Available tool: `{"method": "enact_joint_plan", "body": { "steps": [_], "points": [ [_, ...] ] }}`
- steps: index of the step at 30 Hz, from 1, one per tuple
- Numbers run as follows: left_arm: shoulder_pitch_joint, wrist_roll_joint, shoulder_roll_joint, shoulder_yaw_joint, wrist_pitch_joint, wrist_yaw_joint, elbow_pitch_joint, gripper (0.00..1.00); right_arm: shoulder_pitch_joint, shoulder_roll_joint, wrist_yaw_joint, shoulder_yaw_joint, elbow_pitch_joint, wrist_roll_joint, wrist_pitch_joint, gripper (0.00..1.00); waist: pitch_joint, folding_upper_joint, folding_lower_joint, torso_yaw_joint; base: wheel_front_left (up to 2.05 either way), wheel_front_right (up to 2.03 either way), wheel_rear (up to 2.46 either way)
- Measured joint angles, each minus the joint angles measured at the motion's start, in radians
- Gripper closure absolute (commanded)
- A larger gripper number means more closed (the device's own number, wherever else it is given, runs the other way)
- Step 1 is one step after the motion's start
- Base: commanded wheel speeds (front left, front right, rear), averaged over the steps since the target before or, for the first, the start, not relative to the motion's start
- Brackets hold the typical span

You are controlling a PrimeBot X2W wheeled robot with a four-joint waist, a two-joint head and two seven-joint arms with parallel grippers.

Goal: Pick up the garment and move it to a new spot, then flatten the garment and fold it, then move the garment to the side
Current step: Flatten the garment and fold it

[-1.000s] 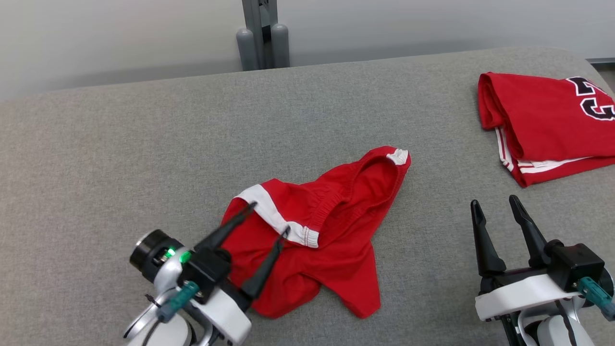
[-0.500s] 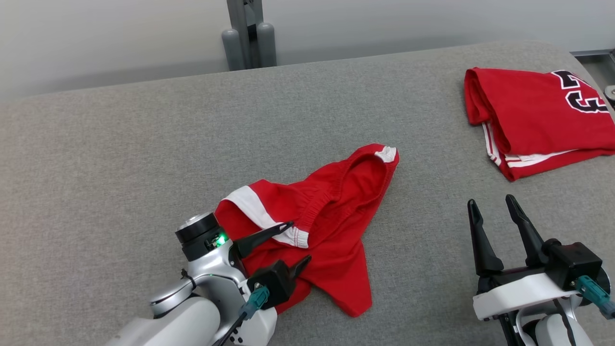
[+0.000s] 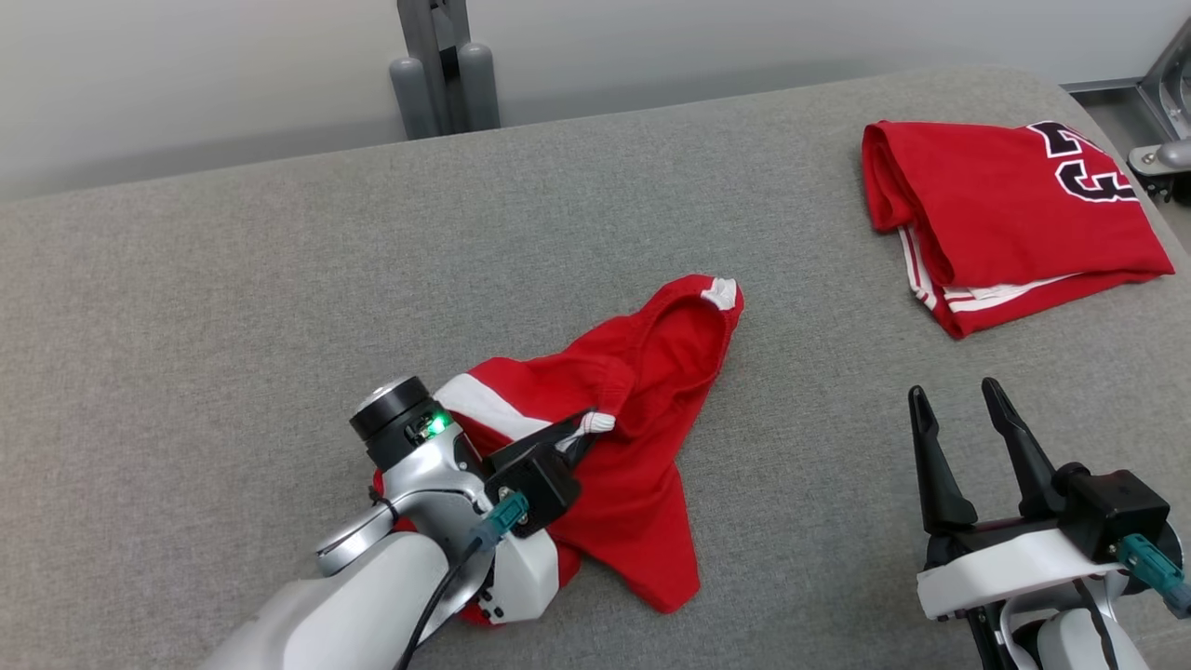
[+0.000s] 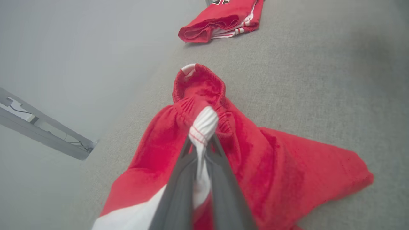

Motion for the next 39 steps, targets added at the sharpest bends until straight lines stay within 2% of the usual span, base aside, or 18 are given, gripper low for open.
{"method": "enact_joint_plan", "body": {
  "steps": [5, 12, 15, 18, 21, 24, 27, 29, 31, 35, 39],
  "points": [
    [-0.007, -0.062, -0.034, 0.039, -0.016, 0.001, -0.003, 1.00, 0.001, 0.000, 0.000, 0.001, 0.003, 0.002, 0.000, 0.00, -0.016, 0.0000, 0.0000, -0.006, 0.00, 0.00, 0.00],
    [-0.046, -0.306, -0.190, 0.139, -0.003, -0.010, -0.050, 1.00, 0.009, 0.000, 0.000, 0.008, 0.012, 0.007, 0.000, 0.00, -0.043, 0.0000, 0.0000, -0.018, 0.00, 0.00, 0.00],
    [-0.090, -0.408, -0.226, 0.159, 0.011, -0.013, -0.084, 1.00, 0.016, 0.000, 0.000, 0.017, 0.022, 0.012, 0.000, 0.00, -0.053, 0.0000, 0.0000, -0.028, 0.00, 0.00, 0.00],
    [-0.147, -0.528, -0.234, 0.143, 0.024, -0.003, -0.131, 1.00, 0.017, 0.000, 0.000, 0.023, 0.029, 0.021, 0.000, 0.00, -0.060, 0.0000, 0.0000, -0.041, 0.00, 0.00, 0.00],
    [-0.242, -0.673, -0.238, 0.083, 0.006, 0.057, -0.201, 1.00, 0.017, 0.000, 0.000, 0.034, 0.036, 0.027, 0.000, 0.00, -0.062, 0.0000, 0.0000, -0.059, 0.00, 0.00, 0.00],
    [-0.328, -0.835, -0.239, 0.053, -0.051, 0.145, -0.243, 1.00, 0.016, 0.000, 0.000, 0.035, 0.040, 0.028, 0.000, 0.00, -0.060, 0.0000, 0.0000, -0.076, 0.00, 0.00, 0.00],
    [-0.380, -0.972, -0.239, 0.042, -0.118, 0.240, -0.230, 1.00, 0.016, 0.000, 0.000, 0.033, 0.040, 0.028, 0.000, 0.00, -0.057, 0.0000, 0.0000, -0.081, 0.00, 0.00, 0.00],
    [-0.379, -1.048, -0.240, 0.035, -0.138, 0.285, -0.179, 1.00, 0.016, 0.000, 0.000, 0.028, 0.039, 0.028, 0.000, 0.00, -0.054, 0.0000, 0.0000, -0.079, 0.00, 0.00, 0.00],
    [-0.339, -1.160, -0.240, 0.043, -0.149, 0.308, -0.120, 1.00, 0.016, 0.000, 0.000, 0.021, 0.036, 0.028, 0.000, 0.00, -0.050, 0.0000, 0.0000, -0.072, 0.00, 0.00, 0.00],
    [-0.242, -1.306, -0.238, 0.088, -0.174, 0.313, 0.032, 1.00, 0.016, 0.000, 0.000, 0.021, 0.031, 0.030, 0.000, 0.00, -0.038, 0.0000, 0.0000, -0.053, 0.00, 0.00, 0.00],
    [-0.162, -1.341, -0.239, 0.186, -0.185, 0.293, 0.187, 1.00, 0.014, 0.000, 0.000, 0.019, 0.020, 0.036, 0.000, 0.00, -0.018, 0.0000, 0.0000, -0.038, 0.00, 0.00, 0.00]
  ]
}}
